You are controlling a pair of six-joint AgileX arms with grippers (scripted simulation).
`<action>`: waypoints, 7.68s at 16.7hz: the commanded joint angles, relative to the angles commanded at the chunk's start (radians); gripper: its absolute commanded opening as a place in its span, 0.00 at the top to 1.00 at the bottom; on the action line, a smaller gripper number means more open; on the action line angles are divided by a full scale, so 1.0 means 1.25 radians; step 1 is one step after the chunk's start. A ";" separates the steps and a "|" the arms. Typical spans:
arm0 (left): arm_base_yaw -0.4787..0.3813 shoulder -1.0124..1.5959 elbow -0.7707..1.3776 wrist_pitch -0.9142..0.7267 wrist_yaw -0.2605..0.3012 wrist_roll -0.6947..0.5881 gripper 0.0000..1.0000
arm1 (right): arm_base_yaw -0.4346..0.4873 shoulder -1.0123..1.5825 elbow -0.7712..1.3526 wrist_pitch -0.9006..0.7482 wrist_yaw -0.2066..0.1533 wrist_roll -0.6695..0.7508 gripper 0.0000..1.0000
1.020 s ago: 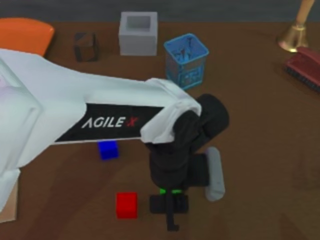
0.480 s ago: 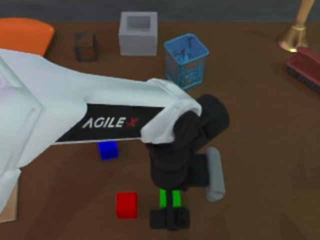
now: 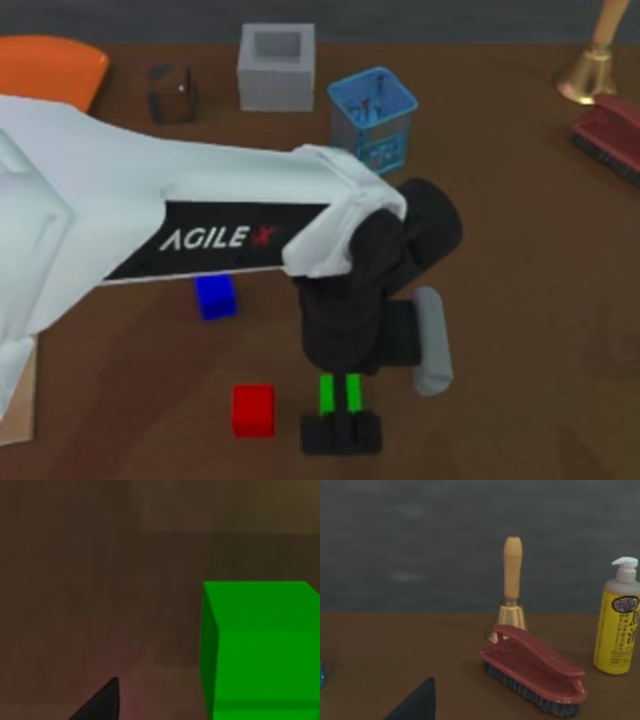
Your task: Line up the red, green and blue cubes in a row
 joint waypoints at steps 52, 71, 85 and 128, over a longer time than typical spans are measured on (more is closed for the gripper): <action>0.360 0.117 0.010 0.118 0.007 0.154 0.75 | 0.000 0.000 0.000 0.000 0.000 0.000 0.00; 0.366 0.034 0.093 -0.048 0.024 0.140 1.00 | 0.000 0.000 0.000 0.000 0.000 0.000 0.00; 0.183 0.067 0.238 -0.163 0.023 0.055 1.00 | 0.000 0.000 0.000 0.000 0.000 0.000 0.00; -0.106 0.191 0.269 -0.045 0.016 -0.096 0.00 | 0.000 0.000 0.000 0.000 0.000 0.000 0.00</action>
